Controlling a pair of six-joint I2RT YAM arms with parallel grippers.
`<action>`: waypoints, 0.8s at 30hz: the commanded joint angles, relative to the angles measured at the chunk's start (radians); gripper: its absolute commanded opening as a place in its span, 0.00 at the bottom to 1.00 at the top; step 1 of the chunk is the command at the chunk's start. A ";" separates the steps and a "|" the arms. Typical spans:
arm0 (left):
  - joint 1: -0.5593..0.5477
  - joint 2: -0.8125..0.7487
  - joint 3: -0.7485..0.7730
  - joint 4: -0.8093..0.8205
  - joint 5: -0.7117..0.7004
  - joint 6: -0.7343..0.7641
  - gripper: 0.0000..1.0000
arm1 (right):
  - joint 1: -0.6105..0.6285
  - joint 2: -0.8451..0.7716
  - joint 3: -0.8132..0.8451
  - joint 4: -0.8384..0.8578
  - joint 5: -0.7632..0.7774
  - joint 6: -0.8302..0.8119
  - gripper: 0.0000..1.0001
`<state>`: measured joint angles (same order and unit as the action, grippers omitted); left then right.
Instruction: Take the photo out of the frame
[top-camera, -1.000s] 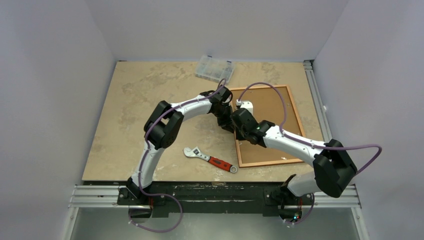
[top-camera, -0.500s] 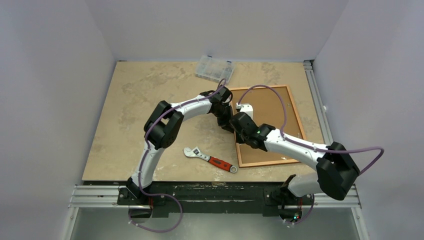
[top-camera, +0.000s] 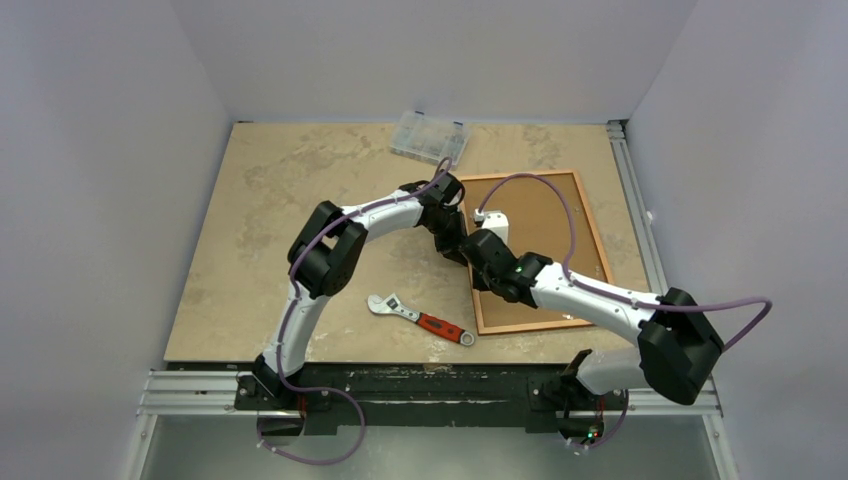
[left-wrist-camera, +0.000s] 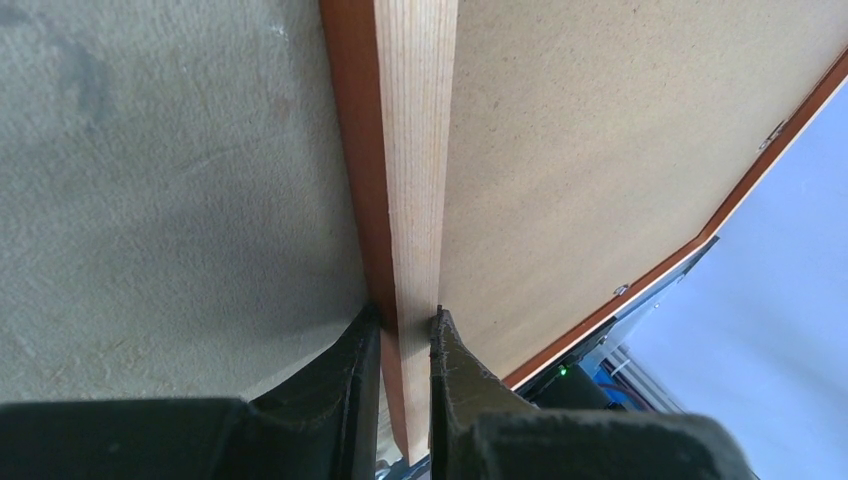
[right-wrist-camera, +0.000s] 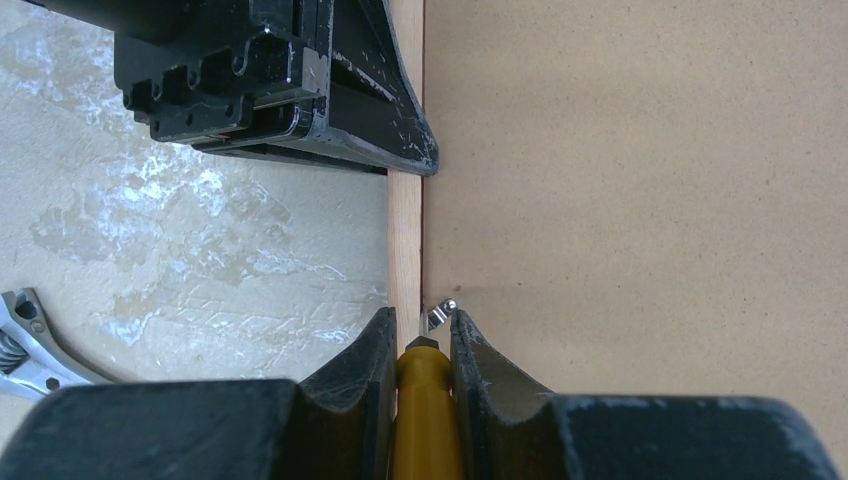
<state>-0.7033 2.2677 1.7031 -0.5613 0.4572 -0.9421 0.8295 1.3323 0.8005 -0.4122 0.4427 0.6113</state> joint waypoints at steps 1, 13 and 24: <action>0.004 0.072 -0.030 0.069 -0.037 -0.007 0.00 | 0.022 -0.018 -0.024 -0.084 0.000 0.045 0.00; 0.004 0.074 -0.029 0.071 -0.033 -0.009 0.00 | 0.038 -0.032 -0.028 -0.152 -0.008 0.075 0.00; 0.005 0.078 -0.028 0.073 -0.028 -0.009 0.00 | 0.062 -0.044 0.008 -0.235 0.032 0.097 0.00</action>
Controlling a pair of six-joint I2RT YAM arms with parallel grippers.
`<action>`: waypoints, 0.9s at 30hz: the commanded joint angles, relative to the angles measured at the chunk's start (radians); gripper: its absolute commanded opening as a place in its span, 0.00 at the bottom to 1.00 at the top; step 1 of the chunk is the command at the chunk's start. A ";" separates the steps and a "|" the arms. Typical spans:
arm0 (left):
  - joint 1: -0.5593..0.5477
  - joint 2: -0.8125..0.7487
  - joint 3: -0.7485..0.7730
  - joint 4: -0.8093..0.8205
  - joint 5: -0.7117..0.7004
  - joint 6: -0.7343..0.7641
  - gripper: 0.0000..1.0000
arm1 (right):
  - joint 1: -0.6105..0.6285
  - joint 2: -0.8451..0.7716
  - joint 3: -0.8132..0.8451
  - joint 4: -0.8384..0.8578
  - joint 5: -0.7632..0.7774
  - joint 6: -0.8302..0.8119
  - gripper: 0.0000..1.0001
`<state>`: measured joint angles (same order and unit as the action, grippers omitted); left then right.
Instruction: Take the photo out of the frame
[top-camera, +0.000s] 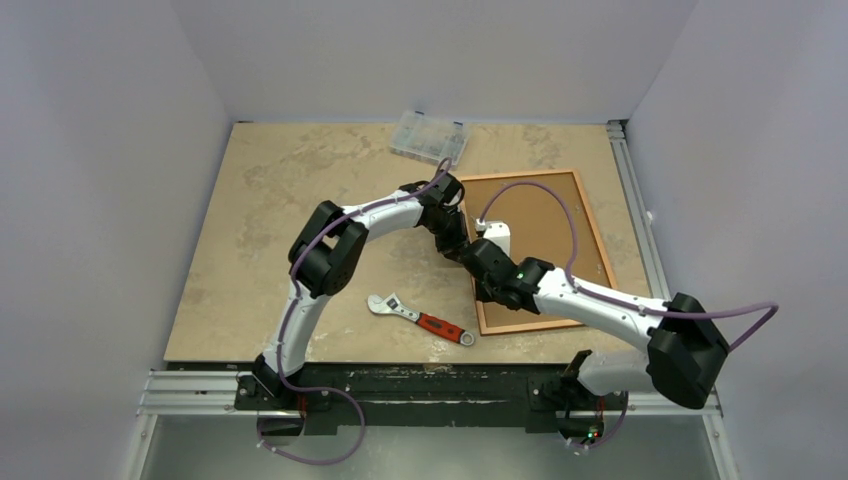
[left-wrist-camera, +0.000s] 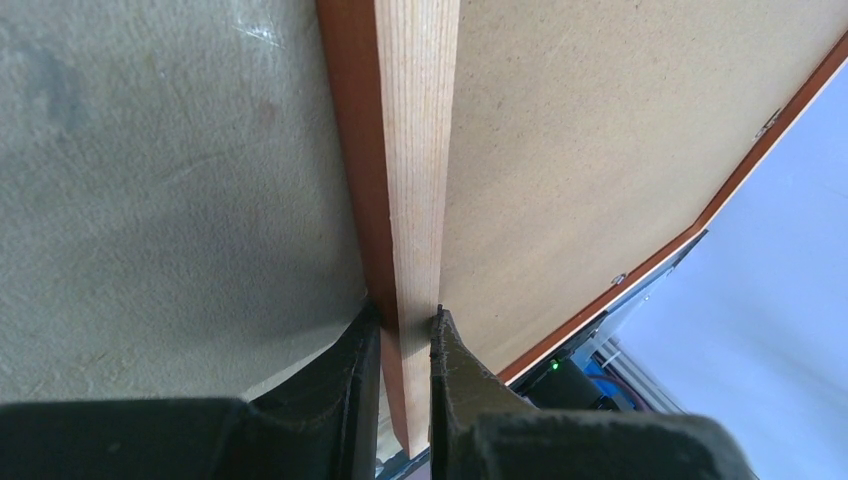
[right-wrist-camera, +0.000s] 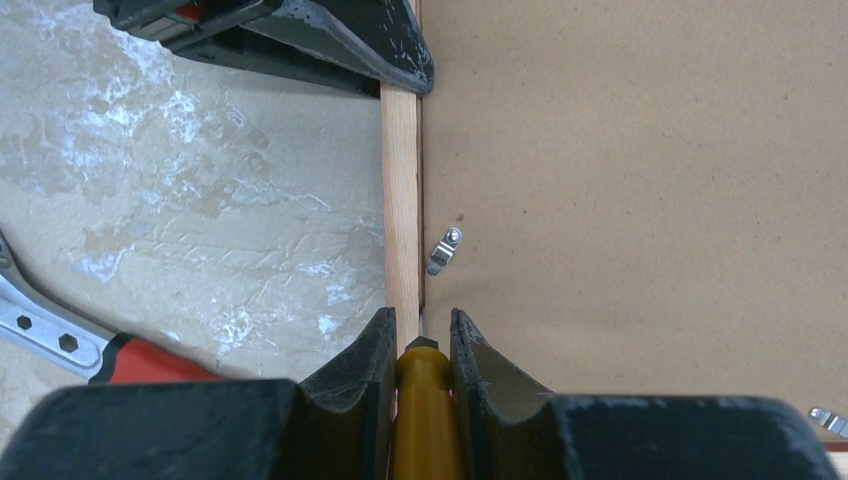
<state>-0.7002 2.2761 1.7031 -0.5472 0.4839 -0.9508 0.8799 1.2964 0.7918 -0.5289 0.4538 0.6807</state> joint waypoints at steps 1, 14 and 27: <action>0.002 0.069 -0.028 0.059 -0.054 -0.001 0.00 | 0.013 -0.014 0.024 -0.124 0.026 0.028 0.00; 0.002 0.057 -0.034 0.060 -0.053 -0.002 0.00 | -0.020 0.012 0.197 -0.064 0.082 -0.055 0.00; 0.001 0.051 -0.037 0.059 -0.051 0.000 0.00 | -0.088 0.134 0.206 -0.015 0.086 -0.124 0.00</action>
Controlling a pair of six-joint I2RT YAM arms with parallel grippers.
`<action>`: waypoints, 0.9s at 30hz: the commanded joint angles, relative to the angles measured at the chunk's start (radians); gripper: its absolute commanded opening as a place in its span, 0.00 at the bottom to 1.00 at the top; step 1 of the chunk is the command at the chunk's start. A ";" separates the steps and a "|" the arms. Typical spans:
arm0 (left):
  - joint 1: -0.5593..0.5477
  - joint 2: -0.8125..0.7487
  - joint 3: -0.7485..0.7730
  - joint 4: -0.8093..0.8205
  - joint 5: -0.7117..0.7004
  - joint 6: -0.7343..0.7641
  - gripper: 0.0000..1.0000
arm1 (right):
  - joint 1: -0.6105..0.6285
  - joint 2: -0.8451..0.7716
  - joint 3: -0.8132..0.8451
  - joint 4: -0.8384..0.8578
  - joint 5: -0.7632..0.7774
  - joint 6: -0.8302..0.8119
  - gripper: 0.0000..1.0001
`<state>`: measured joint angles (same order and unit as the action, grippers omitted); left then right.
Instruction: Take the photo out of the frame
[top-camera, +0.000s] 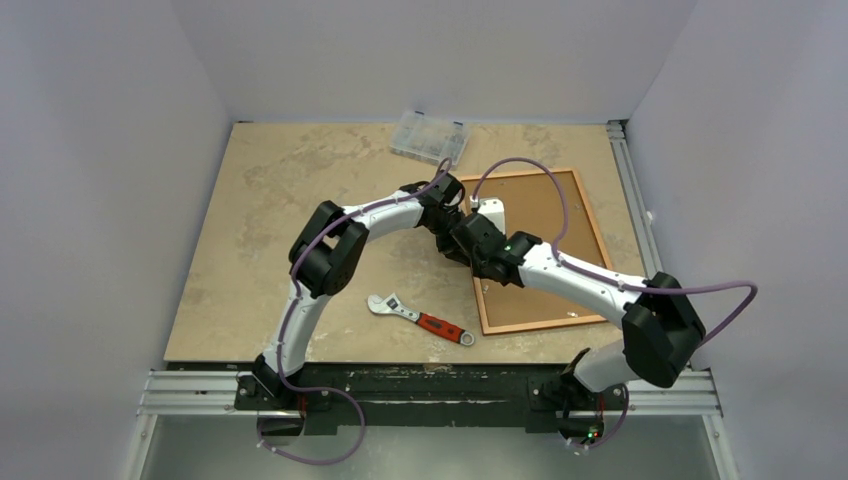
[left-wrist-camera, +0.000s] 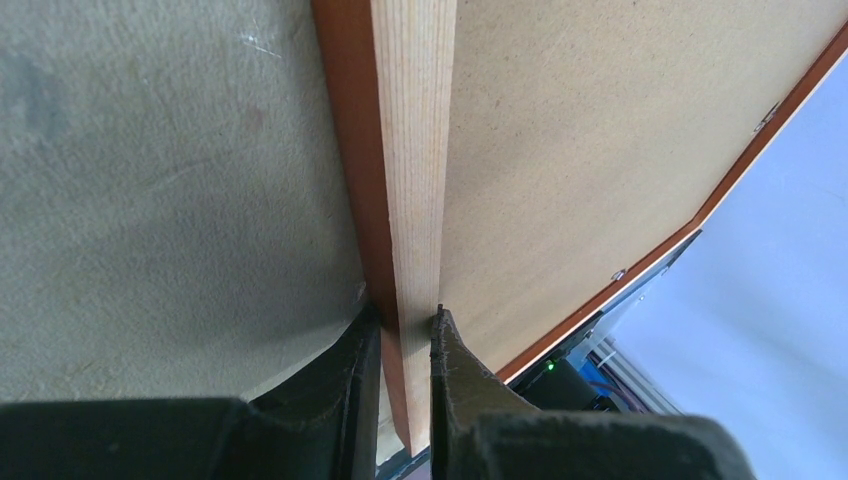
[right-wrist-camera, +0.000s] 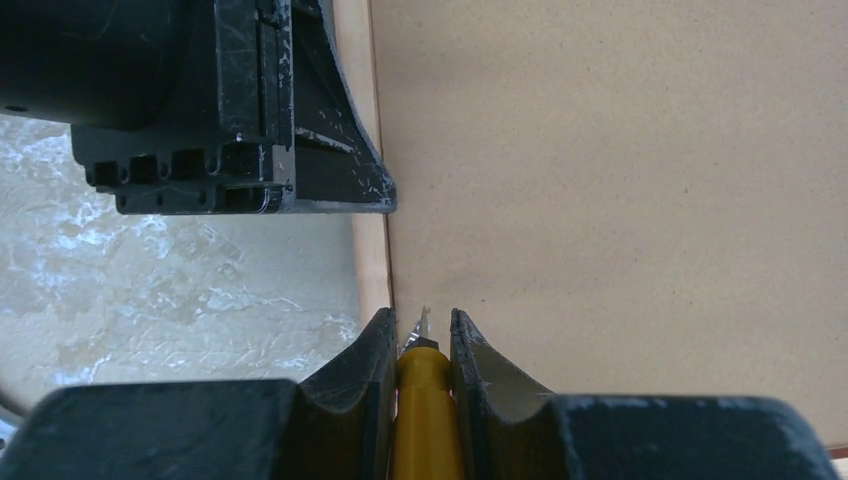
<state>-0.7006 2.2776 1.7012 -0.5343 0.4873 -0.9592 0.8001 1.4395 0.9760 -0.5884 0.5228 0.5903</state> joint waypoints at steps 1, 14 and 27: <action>0.003 0.049 -0.035 0.045 -0.055 0.007 0.00 | -0.008 -0.008 0.019 0.054 0.008 -0.036 0.00; 0.002 0.054 -0.032 0.043 -0.056 0.008 0.00 | -0.007 0.029 -0.021 0.063 -0.020 -0.031 0.00; 0.004 0.057 -0.028 0.046 -0.054 0.005 0.00 | -0.001 -0.031 -0.086 0.035 -0.074 -0.009 0.00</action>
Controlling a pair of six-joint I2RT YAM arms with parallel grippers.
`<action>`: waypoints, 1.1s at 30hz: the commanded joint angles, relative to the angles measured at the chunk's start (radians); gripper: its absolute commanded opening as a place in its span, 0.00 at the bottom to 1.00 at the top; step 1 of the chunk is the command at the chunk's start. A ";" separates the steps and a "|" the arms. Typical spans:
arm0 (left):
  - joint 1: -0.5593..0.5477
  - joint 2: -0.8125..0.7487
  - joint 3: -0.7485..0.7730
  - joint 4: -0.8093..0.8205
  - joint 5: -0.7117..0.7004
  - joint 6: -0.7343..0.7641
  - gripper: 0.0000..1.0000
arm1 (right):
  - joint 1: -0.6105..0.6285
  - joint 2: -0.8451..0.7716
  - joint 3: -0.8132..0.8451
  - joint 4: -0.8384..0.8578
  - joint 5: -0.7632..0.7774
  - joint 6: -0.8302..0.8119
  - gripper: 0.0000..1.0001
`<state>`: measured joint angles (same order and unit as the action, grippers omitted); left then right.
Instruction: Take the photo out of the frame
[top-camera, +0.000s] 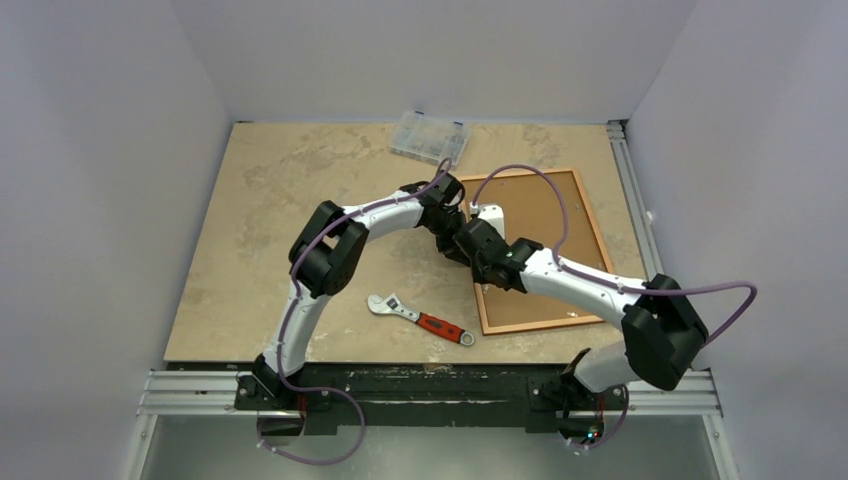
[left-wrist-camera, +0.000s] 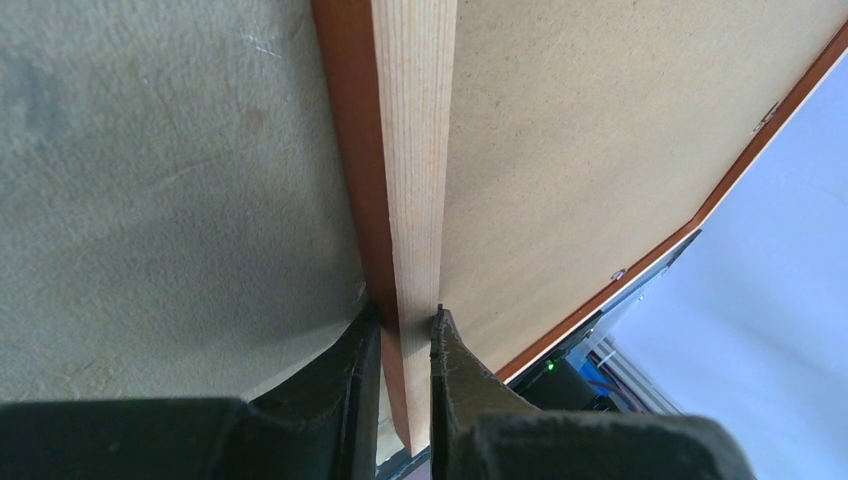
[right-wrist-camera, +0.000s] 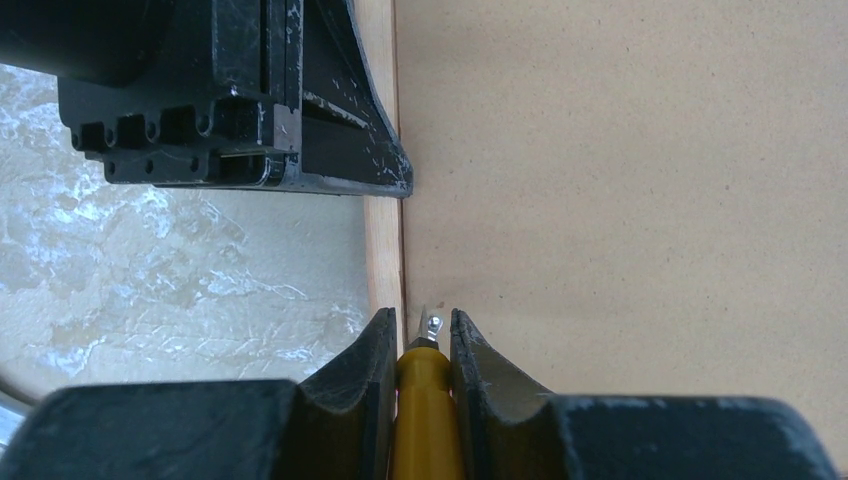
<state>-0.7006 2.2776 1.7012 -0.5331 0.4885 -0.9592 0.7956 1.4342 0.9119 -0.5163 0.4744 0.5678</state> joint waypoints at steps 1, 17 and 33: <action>0.004 0.057 -0.028 0.044 -0.054 0.004 0.00 | 0.005 -0.030 -0.024 -0.041 -0.026 0.014 0.00; 0.004 0.059 -0.029 0.044 -0.055 0.004 0.00 | 0.019 -0.029 -0.029 -0.097 -0.010 0.029 0.00; 0.005 0.062 -0.031 0.047 -0.052 0.000 0.00 | 0.025 -0.035 -0.027 -0.185 0.008 0.034 0.00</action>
<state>-0.7006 2.2776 1.7008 -0.5327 0.4908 -0.9600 0.8135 1.3983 0.8864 -0.5495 0.4648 0.5957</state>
